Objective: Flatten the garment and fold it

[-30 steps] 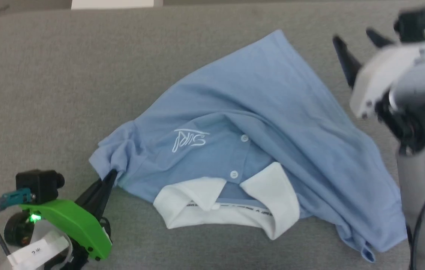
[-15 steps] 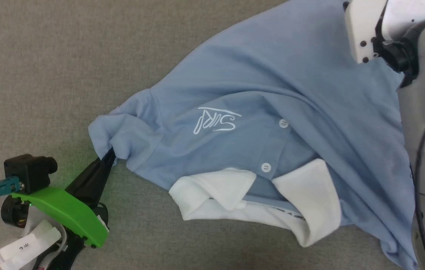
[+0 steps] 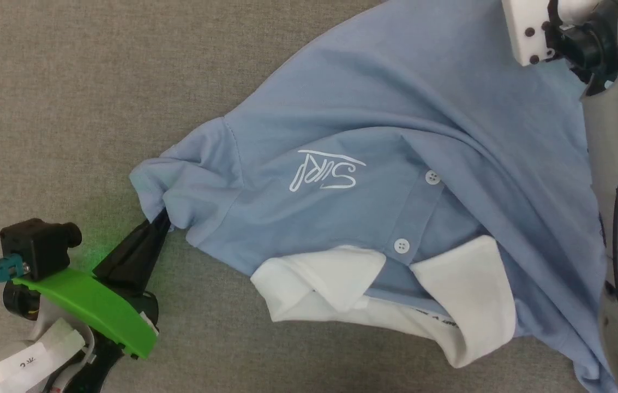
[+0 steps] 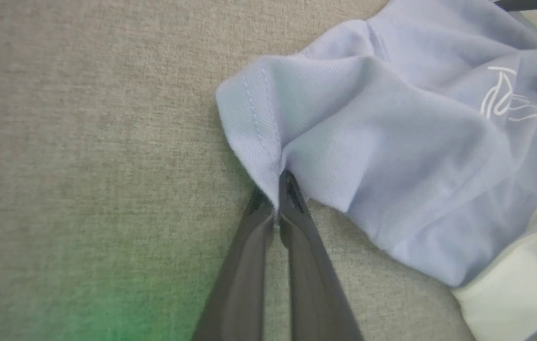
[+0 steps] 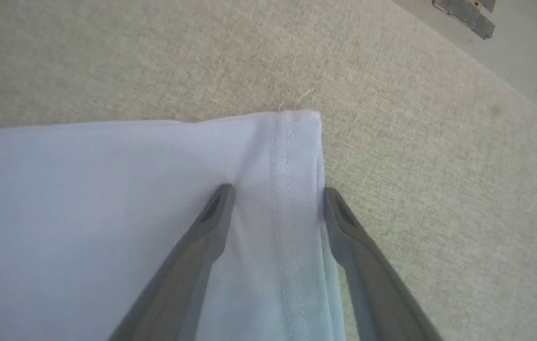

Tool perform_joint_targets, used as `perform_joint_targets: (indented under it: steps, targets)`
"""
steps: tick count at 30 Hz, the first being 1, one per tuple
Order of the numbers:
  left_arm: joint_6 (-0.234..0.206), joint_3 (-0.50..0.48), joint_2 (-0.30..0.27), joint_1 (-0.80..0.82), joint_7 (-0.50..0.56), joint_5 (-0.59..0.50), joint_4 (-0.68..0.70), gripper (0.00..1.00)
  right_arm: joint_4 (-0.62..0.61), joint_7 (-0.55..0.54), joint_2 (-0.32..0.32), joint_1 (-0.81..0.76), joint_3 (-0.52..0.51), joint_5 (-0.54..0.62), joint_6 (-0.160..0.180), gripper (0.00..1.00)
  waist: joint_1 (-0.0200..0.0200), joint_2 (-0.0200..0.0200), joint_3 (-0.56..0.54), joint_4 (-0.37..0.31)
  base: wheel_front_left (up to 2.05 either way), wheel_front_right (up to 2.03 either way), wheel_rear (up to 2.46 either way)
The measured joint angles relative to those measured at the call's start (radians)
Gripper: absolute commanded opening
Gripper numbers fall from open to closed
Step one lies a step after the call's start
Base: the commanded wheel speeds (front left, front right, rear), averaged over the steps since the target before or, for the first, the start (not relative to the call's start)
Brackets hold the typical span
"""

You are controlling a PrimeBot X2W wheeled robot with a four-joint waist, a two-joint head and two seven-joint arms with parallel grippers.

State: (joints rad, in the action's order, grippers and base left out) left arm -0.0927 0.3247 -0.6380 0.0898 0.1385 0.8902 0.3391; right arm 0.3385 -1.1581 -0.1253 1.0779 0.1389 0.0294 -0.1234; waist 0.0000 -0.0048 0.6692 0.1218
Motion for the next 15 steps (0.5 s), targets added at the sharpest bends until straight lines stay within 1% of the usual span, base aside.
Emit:
perform_joint_targets:
  steps: [2, 4, 8, 11, 15]
  targets:
    - [-0.002, 0.001, 0.0, 0.0, 0.001, 0.0, -0.004, 0.0, -0.015, -0.022, 0.008, -0.015, -0.018, -0.012, -0.001, 0.0, 0.0, 0.0, -0.01, -0.003, 0.0, 0.0, 0.0]
    - [-0.005, 0.003, 0.0, 0.0, 0.002, 0.0, -0.01, 0.0, -0.038, -0.006, 0.008, -0.041, -0.022, -0.017, -0.002, 0.0, 0.0001, 0.0, -0.024, -0.008, 0.0, 0.0, 0.0]
    - [-0.02, 0.005, -0.003, -0.001, 0.013, 0.0, -0.026, 0.0, -0.075, 0.091, 0.005, -0.091, -0.063, -0.065, -0.003, 0.0, 0.0001, 0.0, -0.064, -0.018, 0.0, 0.0, 0.0]
    - [-0.045, 0.008, -0.008, -0.007, 0.027, -0.002, -0.038, 0.0, -0.12, 0.164, 0.0, -0.116, -0.081, -0.119, -0.003, 0.0, 0.0002, 0.0, -0.106, -0.03, 0.0, 0.0, 0.0]
    - [-0.077, 0.013, -0.013, -0.022, 0.045, -0.005, -0.042, 0.0, -0.204, 0.224, -0.031, -0.194, -0.093, -0.193, -0.004, 0.0, 0.0002, 0.0, -0.173, -0.053, 0.0, 0.0, 0.0]
